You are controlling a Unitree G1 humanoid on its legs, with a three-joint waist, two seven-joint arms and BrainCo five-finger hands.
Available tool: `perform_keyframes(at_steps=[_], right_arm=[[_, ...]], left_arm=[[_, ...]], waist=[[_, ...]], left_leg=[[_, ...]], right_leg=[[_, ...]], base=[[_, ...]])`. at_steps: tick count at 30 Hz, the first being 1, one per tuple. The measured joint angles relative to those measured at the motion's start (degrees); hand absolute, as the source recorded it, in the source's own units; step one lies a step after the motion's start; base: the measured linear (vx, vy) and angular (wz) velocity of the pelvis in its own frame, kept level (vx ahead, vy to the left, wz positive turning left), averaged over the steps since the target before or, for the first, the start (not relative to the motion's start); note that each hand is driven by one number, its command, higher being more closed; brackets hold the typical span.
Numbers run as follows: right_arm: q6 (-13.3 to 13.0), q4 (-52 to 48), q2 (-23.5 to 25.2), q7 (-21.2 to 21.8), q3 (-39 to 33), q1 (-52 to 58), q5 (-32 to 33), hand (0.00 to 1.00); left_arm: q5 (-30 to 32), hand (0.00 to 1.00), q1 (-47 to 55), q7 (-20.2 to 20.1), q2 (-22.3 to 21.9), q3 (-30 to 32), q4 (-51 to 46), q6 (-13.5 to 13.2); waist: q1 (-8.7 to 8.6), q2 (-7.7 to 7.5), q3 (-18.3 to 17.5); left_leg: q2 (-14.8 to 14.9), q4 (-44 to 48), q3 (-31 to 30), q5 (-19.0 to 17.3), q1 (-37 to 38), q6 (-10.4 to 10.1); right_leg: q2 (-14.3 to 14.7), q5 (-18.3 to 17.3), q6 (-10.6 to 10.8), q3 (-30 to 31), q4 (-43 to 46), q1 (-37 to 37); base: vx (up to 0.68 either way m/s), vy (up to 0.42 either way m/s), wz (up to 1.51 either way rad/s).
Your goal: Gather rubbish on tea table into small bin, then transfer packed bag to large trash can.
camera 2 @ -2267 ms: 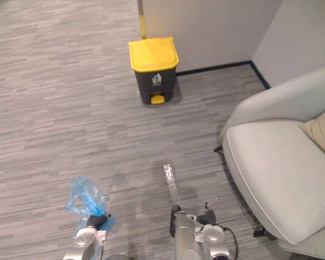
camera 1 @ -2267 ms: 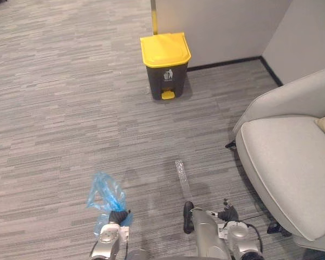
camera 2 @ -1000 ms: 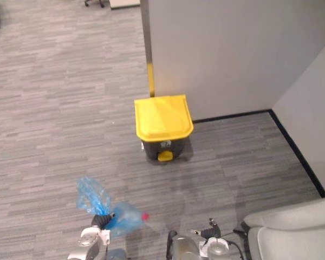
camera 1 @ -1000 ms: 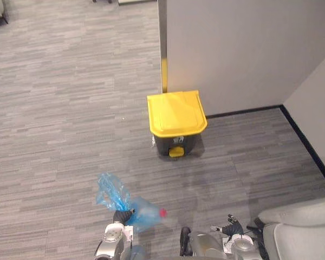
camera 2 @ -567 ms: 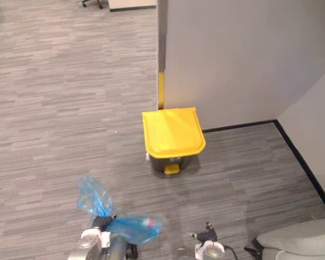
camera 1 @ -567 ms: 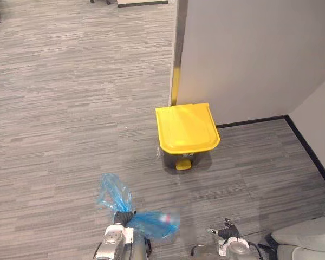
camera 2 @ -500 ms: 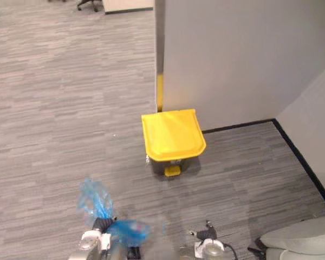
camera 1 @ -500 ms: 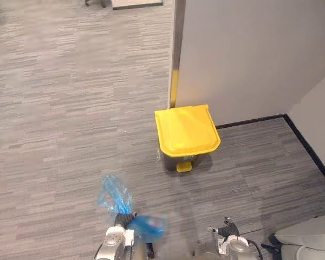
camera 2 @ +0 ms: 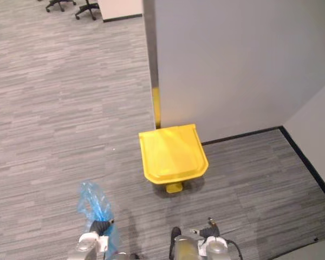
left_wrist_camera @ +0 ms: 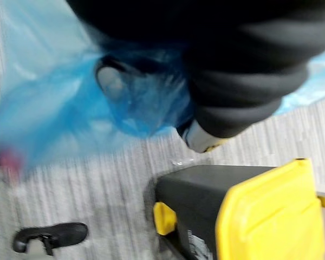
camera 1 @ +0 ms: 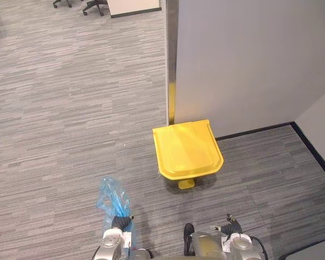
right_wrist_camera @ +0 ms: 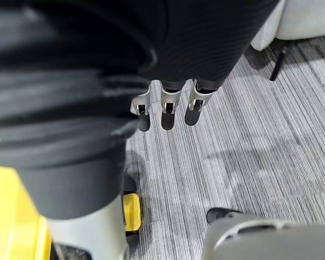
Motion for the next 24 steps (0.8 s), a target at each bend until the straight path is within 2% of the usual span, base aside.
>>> perform_keyframes(at_steps=[2,4,6,7,8,11,15,24], right_arm=[[0.1,0.3,0.1,0.0,-0.4,0.4,1.1,0.0],[0.0,0.2,0.2,0.0,-1.1,0.2,1.6,0.0],[0.1,0.3,0.3,0.0,-1.5,0.1,1.7,0.0],[0.1,0.3,-0.1,-0.1,-2.0,0.2,1.8,0.0],[0.1,0.4,-0.6,-0.1,-2.2,0.2,1.9,0.0],[0.1,0.3,1.2,-0.1,-2.7,1.2,2.1,0.0],[0.1,0.2,1.5,0.0,-2.6,1.2,2.1,0.0],[0.5,0.3,1.4,0.0,-1.0,0.3,1.5,0.0]], left_arm=[[0.0,1.0,0.2,-0.4,-0.6,0.0,-0.1,0.0],[0.0,1.0,0.4,-0.8,-1.0,0.0,0.0,0.0],[0.0,1.0,0.4,-1.0,-0.9,0.0,0.0,0.0],[0.0,1.0,0.5,-1.0,-1.0,0.0,0.0,0.0],[0.0,1.0,0.5,-0.9,-1.2,0.0,0.3,0.1],[0.2,1.0,0.8,-0.9,-0.1,0.0,1.0,0.1],[1.1,1.0,1.8,-0.9,0.0,0.0,1.9,0.3],[1.2,1.0,2.2,0.3,2.8,0.4,2.6,0.2]], waist=[[0.52,-0.73,0.4],[0.48,-0.83,0.3],[0.66,-0.69,0.3],[0.68,-0.05,0.1],[0.6,1.08,0.0],[0.38,-0.3,-0.9],[0.39,-0.46,-1.3],[0.6,-0.37,-1.5]], left_leg=[[1.0,7.8,0.4,-0.6,-2.9,-1.2],[1.4,5.7,0.7,-2.9,-4.2,-0.8],[1.1,-0.7,1.2,-3.2,-5.1,-0.3],[0.8,-8.9,1.0,2.4,-4.3,-0.5],[1.6,-10.7,0.6,5.2,-4.2,-1.3],[-1.5,-15.1,1.9,5.8,-1.7,0.0],[-3.6,-18.7,3.7,6.6,0.5,1.2],[-4.5,-20.2,6.4,6.3,1.7,1.9]], right_leg=[[-0.9,0.3,-0.2,0.2,-2.6,3.3],[-1.3,0.4,0.0,0.6,-3.3,3.7],[-2.2,0.9,0.9,1.3,-3.6,3.7],[-2.2,1.2,2.3,2.0,-4.1,3.7],[-1.3,1.1,3.2,2.7,-4.4,3.9],[-3.6,2.7,5.7,4.3,-7.6,5.4],[-4.9,3.6,6.9,6.1,-9.3,5.6],[-4.8,4.1,7.4,8.8,-10.4,5.1]], base=[[0.1,0.055,0.02],[0.07,0.117,-0.09],[0.06,0.163,-0.14],[0.07,0.215,-0.28],[0.07,0.215,-0.29],[0.05,0.225,-0.13],[0.02,0.131,-0.22],[0.04,0.028,-0.17]])
